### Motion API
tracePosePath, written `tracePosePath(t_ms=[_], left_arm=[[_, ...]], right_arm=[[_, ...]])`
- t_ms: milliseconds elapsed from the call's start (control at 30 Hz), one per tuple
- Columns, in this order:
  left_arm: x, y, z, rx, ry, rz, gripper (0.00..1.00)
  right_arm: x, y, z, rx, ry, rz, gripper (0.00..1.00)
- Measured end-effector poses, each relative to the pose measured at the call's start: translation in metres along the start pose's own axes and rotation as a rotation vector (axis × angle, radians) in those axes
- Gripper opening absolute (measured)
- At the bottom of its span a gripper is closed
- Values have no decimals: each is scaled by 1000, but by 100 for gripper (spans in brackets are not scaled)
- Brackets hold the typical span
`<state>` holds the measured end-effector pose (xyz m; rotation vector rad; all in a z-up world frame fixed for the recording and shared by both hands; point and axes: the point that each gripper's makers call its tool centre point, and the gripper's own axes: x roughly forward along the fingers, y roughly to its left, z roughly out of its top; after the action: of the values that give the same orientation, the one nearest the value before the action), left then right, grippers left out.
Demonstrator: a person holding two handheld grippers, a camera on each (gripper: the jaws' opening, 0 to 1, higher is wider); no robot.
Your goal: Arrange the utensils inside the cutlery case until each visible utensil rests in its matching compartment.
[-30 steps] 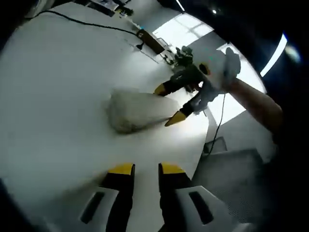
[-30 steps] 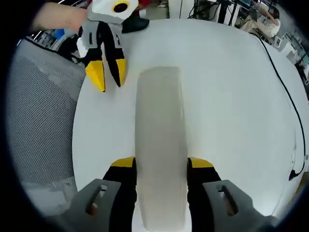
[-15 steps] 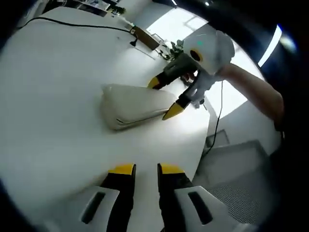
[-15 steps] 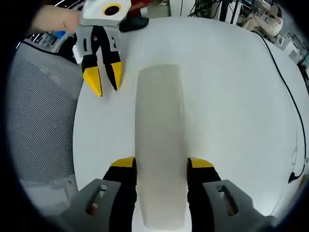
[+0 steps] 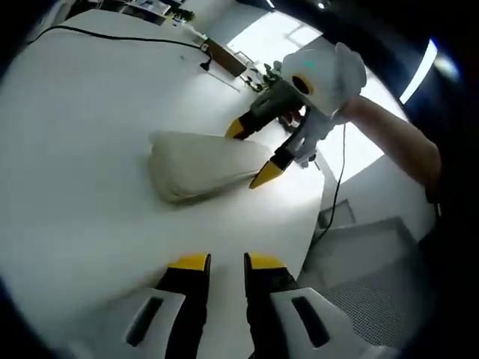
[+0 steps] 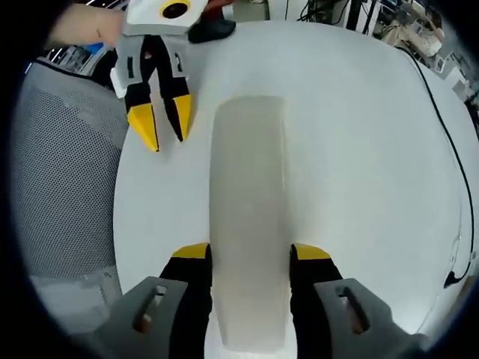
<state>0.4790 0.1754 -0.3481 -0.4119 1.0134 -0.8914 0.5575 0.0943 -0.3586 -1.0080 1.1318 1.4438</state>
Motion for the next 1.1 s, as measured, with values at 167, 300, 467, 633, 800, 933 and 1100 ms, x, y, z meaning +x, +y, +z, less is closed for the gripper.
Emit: tracePosePath(t_ms=[167, 300, 467, 633, 800, 933, 1100], left_arm=[[0, -1, -1, -2, -2, -2, 18], [0, -2, -1, -12, -8, -7, 18], [-1, 0, 0, -15, -10, -3, 18], [-1, 1, 1, -35, -24, -6, 18], [-3, 2, -1, -43, -31, -2, 18], [-20, -3, 14, -12, -56, -4, 14], [-37, 9, 67, 128, -77, 132, 7]], right_arm=[[-1, -5, -1, 20, 1, 5, 39], [0, -4, 0, 26, -3, 11, 39], [0, -2, -2, 8, 11, 10, 39], [-9, -2, 5, 33, -36, -4, 39], [-40, -2, 15, 89, -159, -30, 43], [-81, -9, -1, 239, -316, -93, 31], [-84, -15, -70, 281, -195, -233, 0]])
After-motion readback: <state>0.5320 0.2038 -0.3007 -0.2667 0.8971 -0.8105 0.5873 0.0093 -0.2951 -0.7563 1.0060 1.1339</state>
